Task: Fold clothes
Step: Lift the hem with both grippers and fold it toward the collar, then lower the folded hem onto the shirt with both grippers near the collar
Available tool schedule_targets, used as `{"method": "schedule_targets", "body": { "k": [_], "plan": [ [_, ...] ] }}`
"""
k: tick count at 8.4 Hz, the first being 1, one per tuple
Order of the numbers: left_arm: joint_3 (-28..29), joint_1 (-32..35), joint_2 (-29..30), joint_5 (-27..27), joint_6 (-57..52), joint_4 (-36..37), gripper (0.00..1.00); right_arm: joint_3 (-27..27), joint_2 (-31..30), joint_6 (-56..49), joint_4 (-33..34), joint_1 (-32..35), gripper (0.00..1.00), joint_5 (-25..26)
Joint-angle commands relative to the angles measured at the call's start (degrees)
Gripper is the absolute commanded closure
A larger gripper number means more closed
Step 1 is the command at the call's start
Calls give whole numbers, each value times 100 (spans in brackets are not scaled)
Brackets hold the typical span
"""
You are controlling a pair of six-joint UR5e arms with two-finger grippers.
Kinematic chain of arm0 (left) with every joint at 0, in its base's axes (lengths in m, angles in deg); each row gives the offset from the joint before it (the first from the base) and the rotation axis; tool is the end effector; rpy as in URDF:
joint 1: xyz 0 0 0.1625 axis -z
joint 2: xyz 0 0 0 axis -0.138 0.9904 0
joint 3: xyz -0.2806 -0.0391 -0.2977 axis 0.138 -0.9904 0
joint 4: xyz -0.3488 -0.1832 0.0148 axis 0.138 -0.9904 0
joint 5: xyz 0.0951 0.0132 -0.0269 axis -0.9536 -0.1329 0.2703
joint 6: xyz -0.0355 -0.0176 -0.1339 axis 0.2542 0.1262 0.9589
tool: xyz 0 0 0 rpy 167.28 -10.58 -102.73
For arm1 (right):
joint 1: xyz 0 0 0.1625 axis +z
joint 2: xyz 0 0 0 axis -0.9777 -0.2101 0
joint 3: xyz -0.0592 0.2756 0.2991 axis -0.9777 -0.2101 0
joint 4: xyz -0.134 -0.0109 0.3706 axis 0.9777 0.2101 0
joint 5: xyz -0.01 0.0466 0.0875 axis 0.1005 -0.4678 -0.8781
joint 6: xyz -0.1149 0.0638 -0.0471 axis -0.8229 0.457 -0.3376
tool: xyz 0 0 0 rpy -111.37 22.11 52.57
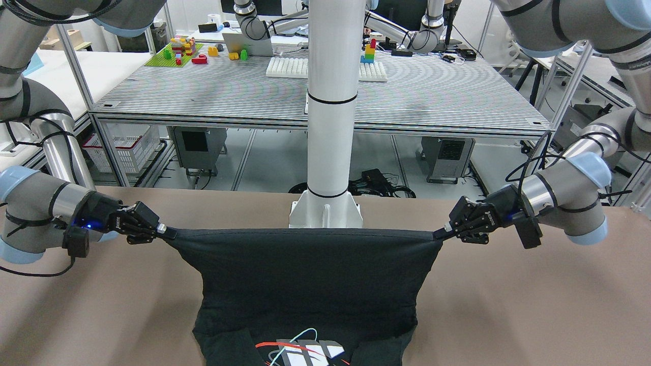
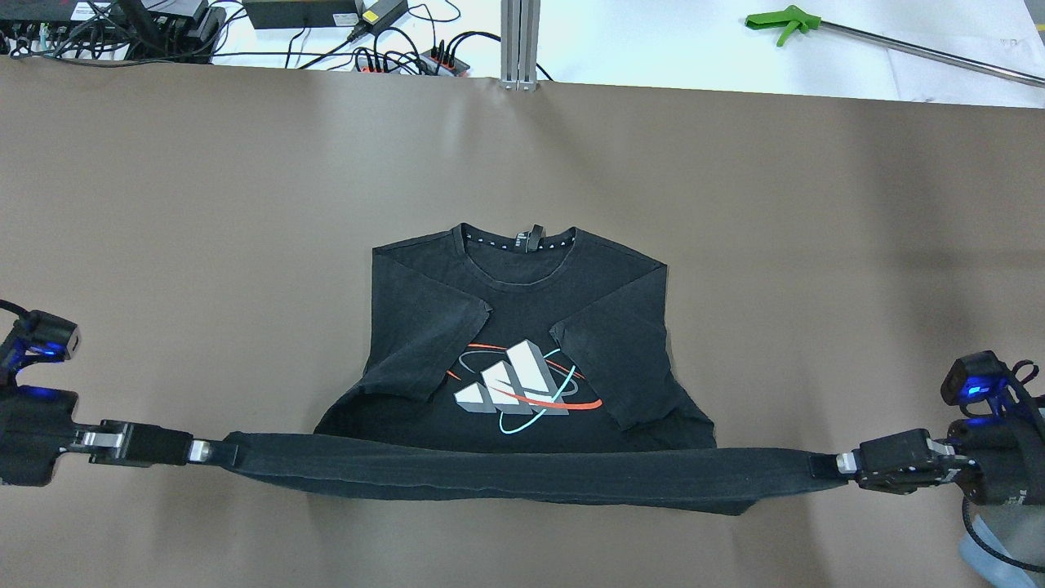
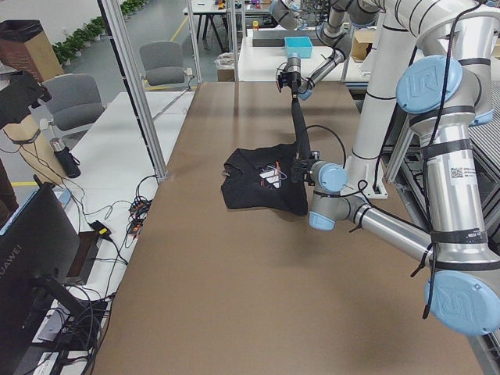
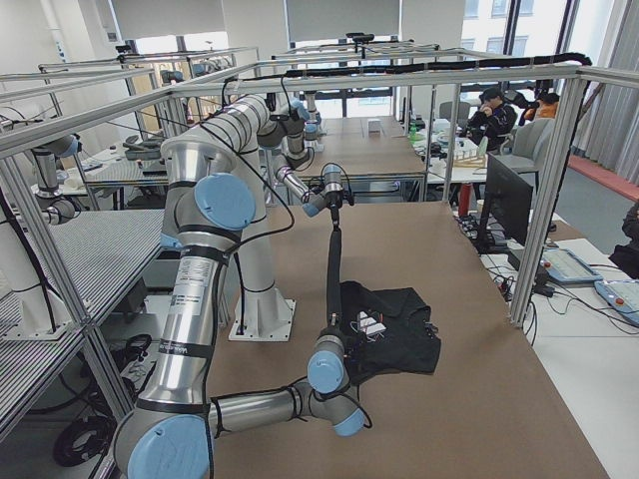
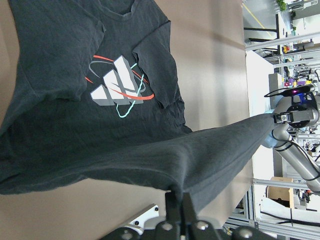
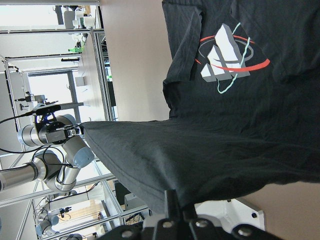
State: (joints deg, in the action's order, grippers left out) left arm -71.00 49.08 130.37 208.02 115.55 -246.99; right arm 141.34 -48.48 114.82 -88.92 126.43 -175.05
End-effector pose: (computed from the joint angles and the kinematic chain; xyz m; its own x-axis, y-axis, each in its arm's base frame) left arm 0.2530 -0.2968 0.2972 -0.1903 0.1083 -0.9757 0.1412 0.9866 0.0820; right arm -0.2151 -0.3088 0.3959 -0.3910 0.0862 0.9163 -0.0285 0.9940 -0.1057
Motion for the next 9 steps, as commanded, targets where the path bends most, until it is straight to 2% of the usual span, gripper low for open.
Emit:
{"method": "schedule_targets", "body": {
  "k": [1,3,5,9],
  "plan": [
    [402,235,400,-75,-9,145,100,-21,419,-99,700,565,100,0],
    [1069,245,962,-389,-27,146,100,-47,622,-484,1333,576,100,156],
    [1615,455,1411,-418,-27,146,100,-178,886,-1045,2073,575,100,543],
    [1862,878,1668,-435,-71,567,100,-1503,1738,-1268,2093,540,100,1342]
  ]
}}
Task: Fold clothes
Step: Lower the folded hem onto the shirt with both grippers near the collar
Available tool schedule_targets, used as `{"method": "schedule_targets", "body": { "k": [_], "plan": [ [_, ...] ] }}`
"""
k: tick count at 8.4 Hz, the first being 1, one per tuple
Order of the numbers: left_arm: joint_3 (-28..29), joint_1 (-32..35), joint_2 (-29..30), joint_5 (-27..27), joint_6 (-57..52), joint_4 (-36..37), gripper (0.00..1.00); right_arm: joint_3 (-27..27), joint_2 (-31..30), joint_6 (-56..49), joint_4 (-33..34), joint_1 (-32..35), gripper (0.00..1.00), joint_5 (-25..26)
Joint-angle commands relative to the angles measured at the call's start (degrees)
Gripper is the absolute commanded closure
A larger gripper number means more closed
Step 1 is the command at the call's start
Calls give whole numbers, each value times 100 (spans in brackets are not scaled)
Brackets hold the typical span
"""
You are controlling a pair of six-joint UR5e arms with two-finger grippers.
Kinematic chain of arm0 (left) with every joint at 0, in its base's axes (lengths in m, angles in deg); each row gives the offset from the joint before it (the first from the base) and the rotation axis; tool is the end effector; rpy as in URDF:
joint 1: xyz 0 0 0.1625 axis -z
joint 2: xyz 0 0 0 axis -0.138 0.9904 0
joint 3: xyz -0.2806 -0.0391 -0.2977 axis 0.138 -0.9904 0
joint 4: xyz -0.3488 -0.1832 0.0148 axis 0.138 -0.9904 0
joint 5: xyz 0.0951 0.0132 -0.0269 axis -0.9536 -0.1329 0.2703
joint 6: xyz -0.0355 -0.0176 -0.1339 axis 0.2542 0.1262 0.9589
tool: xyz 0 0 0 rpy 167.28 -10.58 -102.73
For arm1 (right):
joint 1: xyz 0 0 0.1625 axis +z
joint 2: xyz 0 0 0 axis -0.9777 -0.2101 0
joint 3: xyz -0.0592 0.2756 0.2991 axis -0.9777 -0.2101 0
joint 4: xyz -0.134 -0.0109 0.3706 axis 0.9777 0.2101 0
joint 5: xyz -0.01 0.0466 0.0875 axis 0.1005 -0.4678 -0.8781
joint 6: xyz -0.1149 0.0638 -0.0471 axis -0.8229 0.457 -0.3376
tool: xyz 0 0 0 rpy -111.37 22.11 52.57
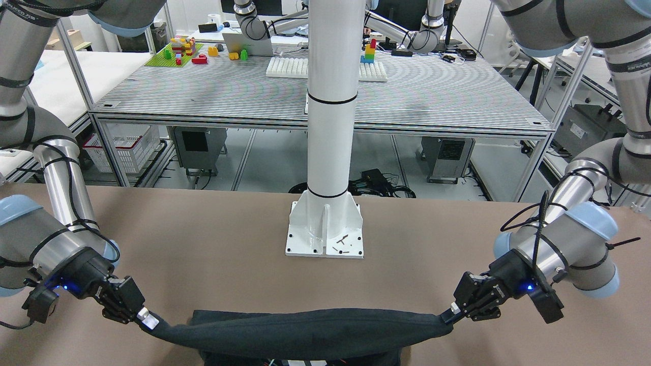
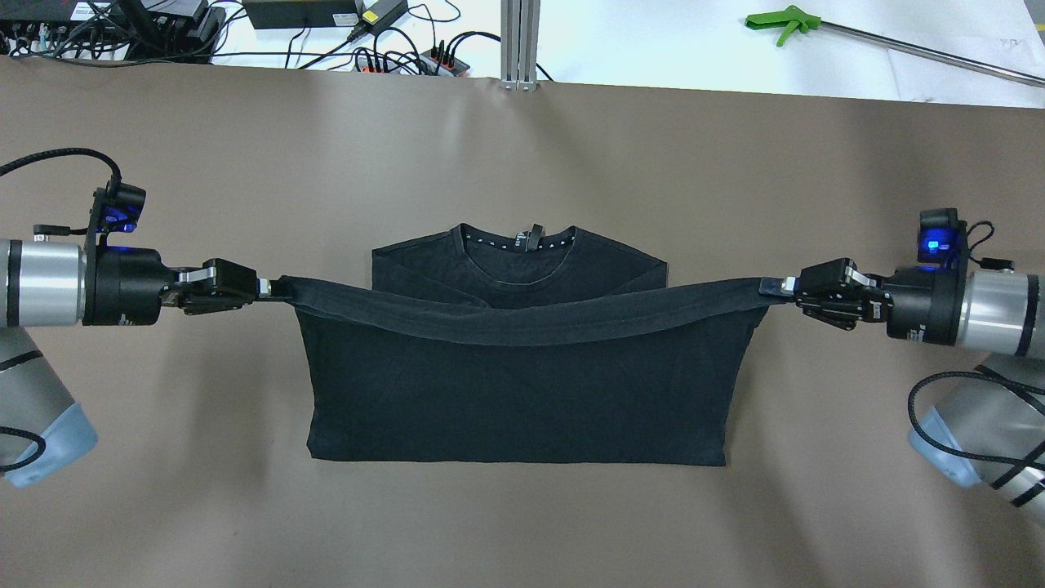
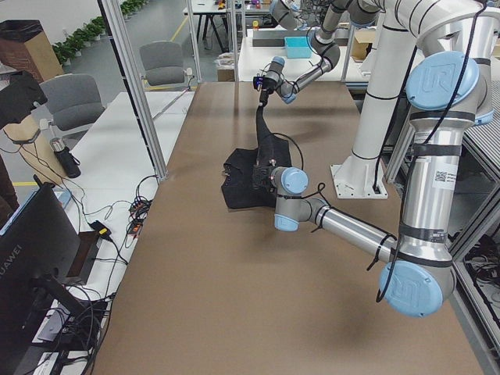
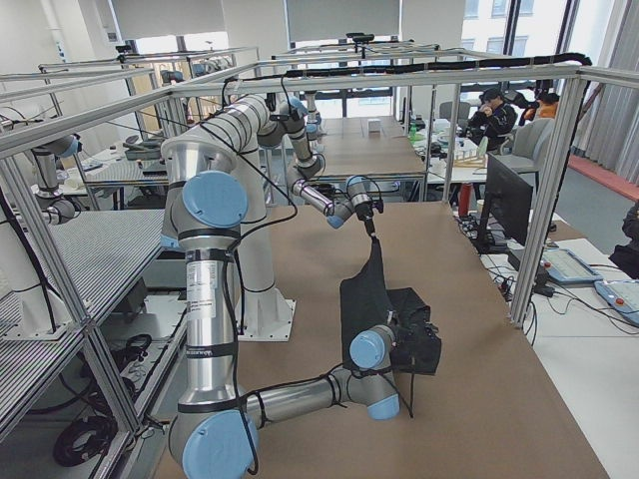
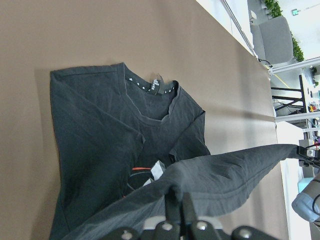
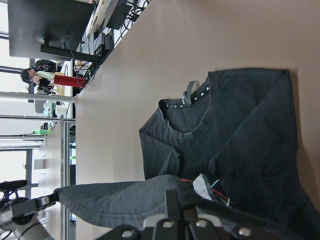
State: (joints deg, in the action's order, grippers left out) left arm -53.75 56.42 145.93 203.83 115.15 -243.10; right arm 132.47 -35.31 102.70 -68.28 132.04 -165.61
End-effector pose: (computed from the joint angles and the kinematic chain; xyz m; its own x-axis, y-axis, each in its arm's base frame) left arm 0.2943 -0.4316 0.3124 -0.1127 0.0676 -0.9913 0.3325 0.9427 0.0265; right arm -0.2513 -0.4537 0.3802 -0.2433 0.0471 0.9688 -0.3555 0.9250 -0.1342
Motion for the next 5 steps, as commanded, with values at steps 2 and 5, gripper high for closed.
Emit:
{"method": "schedule_targets", "body": {
  "k": [2,5],
  "plan": [
    [602,161,435,-24,-40,170,100,-864,624,-57,46,-82,100,733],
    [1340,126,840,-296,-84,178,100,-1154,801,-310,64,-291,97,1102]
  ]
}}
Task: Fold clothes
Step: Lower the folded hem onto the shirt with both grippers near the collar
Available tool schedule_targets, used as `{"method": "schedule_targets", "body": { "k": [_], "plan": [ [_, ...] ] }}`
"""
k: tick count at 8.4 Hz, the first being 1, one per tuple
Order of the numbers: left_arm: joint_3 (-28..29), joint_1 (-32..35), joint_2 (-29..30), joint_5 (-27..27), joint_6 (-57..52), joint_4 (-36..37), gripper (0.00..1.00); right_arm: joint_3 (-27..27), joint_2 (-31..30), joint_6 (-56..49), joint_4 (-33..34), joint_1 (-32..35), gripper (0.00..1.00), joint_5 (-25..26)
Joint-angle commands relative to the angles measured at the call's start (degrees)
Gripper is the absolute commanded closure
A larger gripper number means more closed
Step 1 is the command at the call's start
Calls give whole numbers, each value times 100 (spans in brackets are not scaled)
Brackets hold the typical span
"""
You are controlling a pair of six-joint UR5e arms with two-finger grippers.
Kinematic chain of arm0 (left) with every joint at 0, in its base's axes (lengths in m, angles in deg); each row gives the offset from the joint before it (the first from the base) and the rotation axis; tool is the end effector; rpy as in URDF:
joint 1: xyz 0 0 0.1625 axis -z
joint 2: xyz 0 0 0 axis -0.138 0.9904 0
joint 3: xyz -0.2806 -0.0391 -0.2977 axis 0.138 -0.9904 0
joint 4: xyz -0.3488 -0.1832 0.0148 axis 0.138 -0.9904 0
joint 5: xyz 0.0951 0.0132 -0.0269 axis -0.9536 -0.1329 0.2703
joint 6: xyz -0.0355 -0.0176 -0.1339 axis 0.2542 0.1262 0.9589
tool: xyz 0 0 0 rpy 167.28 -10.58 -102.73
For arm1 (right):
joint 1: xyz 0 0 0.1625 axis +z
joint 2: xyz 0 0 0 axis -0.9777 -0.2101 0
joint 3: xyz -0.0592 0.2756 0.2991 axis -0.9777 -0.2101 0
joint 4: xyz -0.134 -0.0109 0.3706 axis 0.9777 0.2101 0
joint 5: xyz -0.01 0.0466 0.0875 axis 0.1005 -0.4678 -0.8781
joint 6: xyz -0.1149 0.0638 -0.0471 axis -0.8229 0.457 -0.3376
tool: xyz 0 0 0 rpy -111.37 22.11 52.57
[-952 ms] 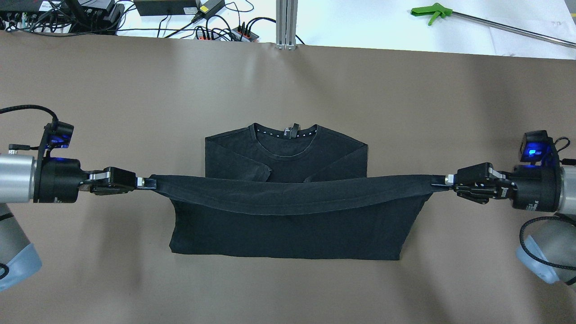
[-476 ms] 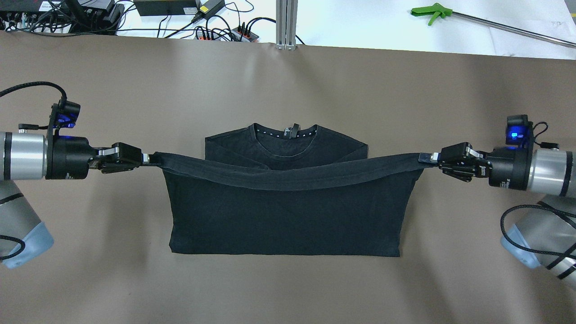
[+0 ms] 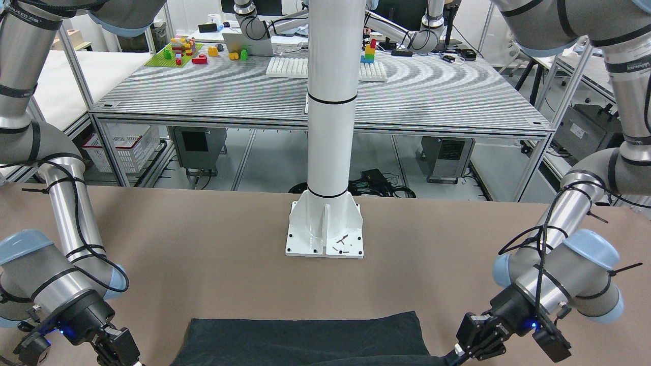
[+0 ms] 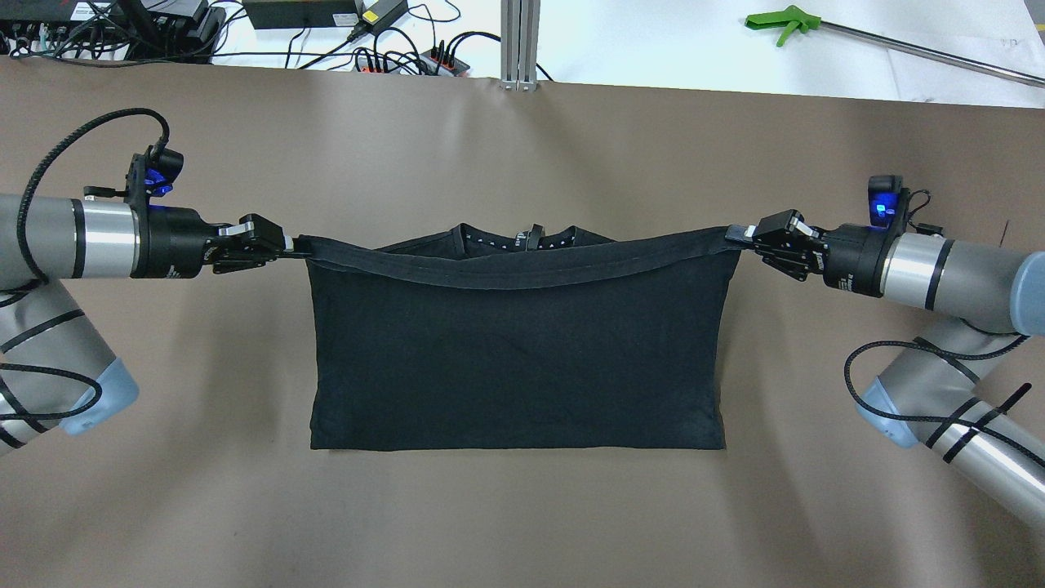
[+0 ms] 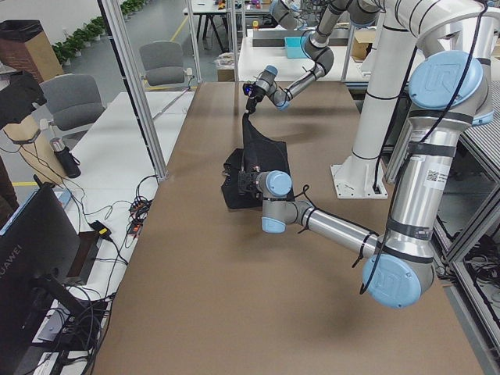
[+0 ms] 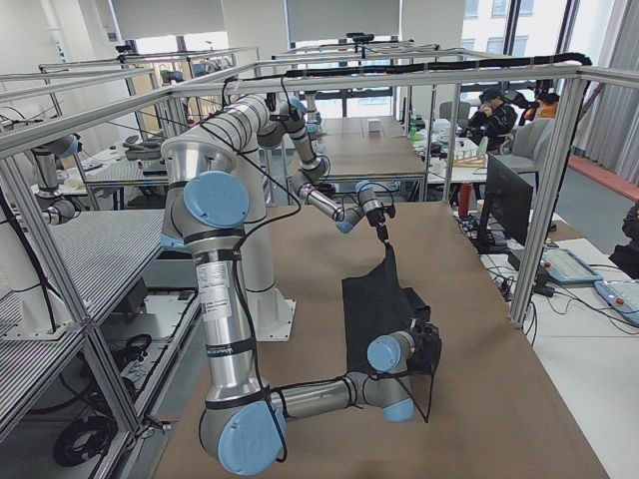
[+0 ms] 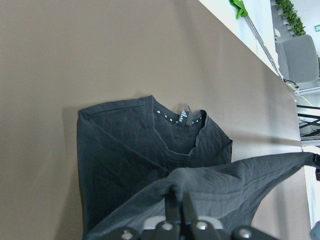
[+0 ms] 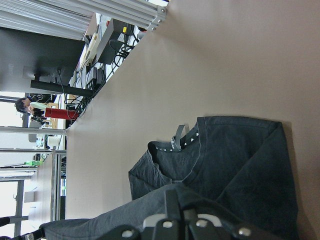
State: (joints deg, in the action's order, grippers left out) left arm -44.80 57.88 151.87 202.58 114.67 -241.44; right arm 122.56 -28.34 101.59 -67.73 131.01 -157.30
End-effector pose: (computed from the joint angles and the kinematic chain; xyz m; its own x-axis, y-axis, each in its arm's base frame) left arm 0.3191 -0.4858 0.3304 -0.0565 0.0165 -0.9983 0.3768 0.9263 -0.0060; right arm -0.2858 -0.5145 0.3933 -0.2313 0.0655 0.9707 -0.4728 0.8644 -0.1710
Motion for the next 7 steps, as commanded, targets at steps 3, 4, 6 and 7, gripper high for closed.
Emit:
{"method": "schedule_targets", "body": {
  "k": [3,4,6,7],
  "plan": [
    [1107,-29,731,-181,-89,-5,100,-435,209,-351,79,-637,100,861],
    [1116,-38,757,-242,-89,13,100,-523,279,-351,140,-647,100,853],
    [1265,-38,854,-261,-89,4,100,-533,280,-359,203,-656,100,853],
    [1335,-38,854,-278,-97,-5,100,-567,271,-359,246,-656,100,844]
  ]
}}
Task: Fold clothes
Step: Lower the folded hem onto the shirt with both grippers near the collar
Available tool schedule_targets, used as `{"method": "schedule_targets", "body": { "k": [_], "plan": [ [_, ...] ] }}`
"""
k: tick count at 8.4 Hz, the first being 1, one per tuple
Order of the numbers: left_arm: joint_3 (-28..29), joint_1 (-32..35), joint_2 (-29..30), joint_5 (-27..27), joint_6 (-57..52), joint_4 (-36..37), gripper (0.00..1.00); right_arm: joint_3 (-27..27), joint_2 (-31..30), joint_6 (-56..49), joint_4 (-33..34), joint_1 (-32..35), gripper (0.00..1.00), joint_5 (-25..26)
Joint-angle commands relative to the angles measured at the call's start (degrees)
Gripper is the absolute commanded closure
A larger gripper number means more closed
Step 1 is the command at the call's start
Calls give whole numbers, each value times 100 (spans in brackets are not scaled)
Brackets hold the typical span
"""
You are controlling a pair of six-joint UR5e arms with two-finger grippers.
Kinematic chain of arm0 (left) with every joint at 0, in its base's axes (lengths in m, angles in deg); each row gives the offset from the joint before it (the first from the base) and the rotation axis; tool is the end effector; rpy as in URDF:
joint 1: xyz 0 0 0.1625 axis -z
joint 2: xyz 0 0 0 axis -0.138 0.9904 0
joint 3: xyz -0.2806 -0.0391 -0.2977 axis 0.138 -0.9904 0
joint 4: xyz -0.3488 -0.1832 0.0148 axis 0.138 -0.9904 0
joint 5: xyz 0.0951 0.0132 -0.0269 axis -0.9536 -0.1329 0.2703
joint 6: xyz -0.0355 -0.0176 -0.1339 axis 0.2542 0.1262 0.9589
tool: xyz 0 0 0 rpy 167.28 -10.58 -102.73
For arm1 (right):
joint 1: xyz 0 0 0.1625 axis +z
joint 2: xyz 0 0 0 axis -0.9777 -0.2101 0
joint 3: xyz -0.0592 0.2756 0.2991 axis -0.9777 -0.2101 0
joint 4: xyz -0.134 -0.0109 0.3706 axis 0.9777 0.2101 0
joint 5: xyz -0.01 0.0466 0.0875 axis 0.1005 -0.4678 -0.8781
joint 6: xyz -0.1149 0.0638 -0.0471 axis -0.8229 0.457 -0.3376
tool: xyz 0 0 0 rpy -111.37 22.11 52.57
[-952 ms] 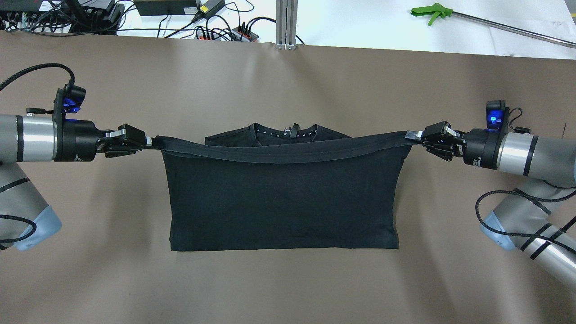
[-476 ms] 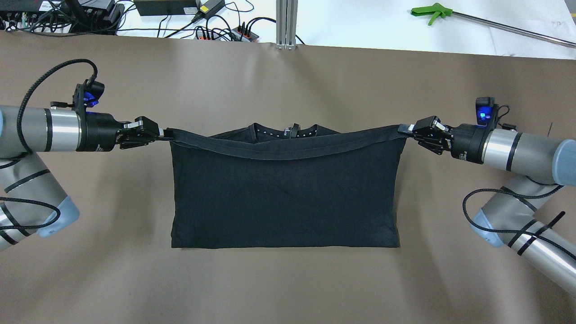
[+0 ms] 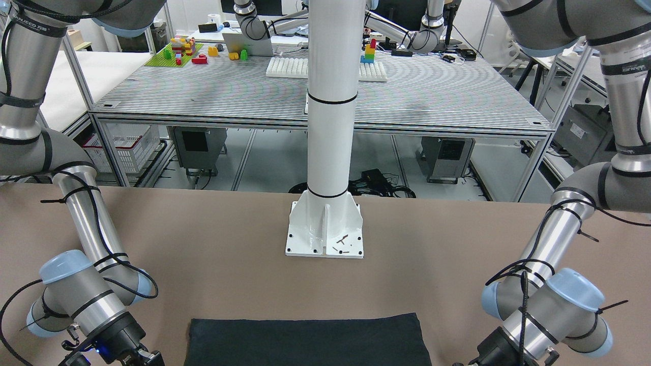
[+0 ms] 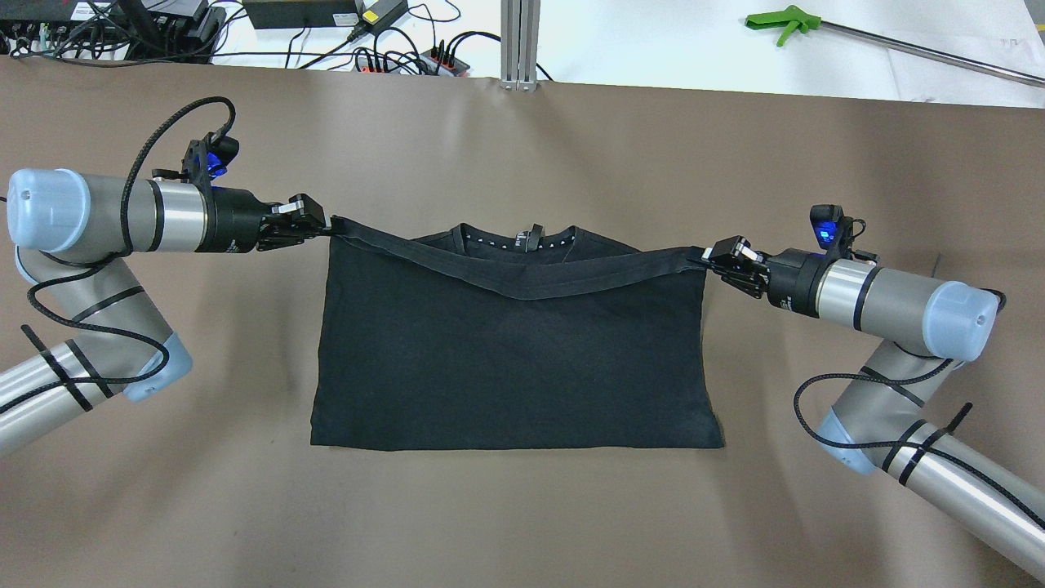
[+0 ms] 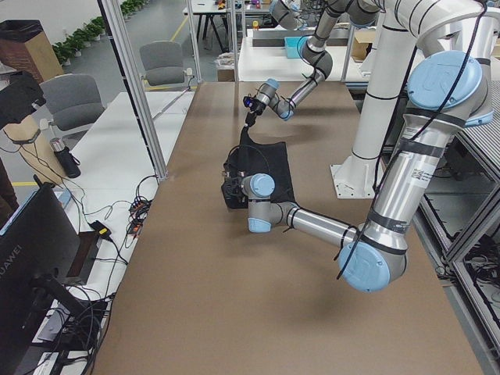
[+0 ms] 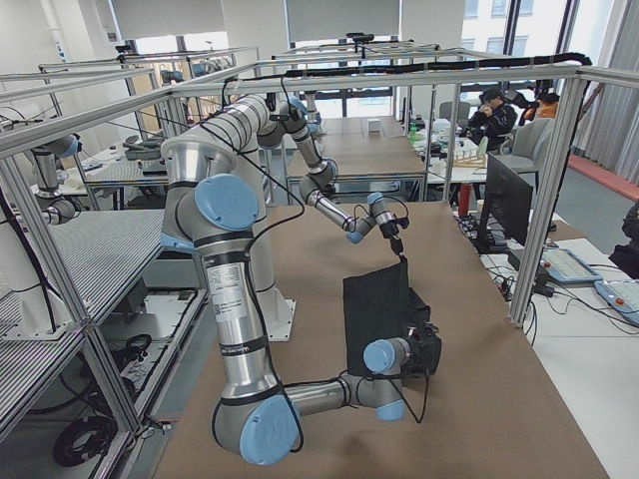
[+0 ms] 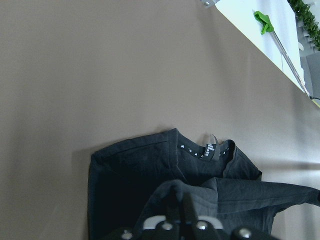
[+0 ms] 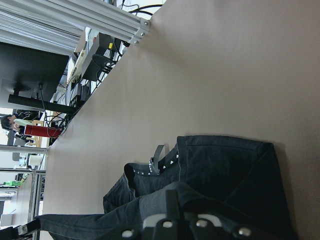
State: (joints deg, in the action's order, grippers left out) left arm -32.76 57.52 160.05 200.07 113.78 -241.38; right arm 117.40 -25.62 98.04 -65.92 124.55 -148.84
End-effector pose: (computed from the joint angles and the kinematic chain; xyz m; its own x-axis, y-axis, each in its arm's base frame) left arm 0.3649 -0.5425 0.3429 -0.0073 -0.0211 -0.9997 0.4123 0.9108 -0.0223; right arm -0.3519 -0.5183 0.4112 -0.1725 0.0748 0.9822 -0.5189 0.8407 -0.1552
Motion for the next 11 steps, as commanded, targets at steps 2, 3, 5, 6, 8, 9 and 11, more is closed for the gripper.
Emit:
{"method": "schedule_targets", "body": {
  "k": [2,3,5,6,8,9,11],
  "plan": [
    [166,-1,28,-114,-8,-12,100,-244,-2,-328,231,87,100,24],
    [201,-1,28,-132,-8,-12,100,-254,-2,-329,354,175,100,24],
    [245,7,19,-141,-17,-12,100,-254,51,-329,548,184,100,234],
    [271,7,19,-141,-8,-12,100,-254,95,-329,670,184,100,279],
    [324,7,19,-159,-43,-12,100,-254,148,-329,724,184,100,314],
    [385,16,19,-185,-218,-3,100,-263,139,-329,751,184,100,314],
    [447,25,19,-176,-325,-3,100,-263,130,-347,751,202,100,314]
  ]
}}
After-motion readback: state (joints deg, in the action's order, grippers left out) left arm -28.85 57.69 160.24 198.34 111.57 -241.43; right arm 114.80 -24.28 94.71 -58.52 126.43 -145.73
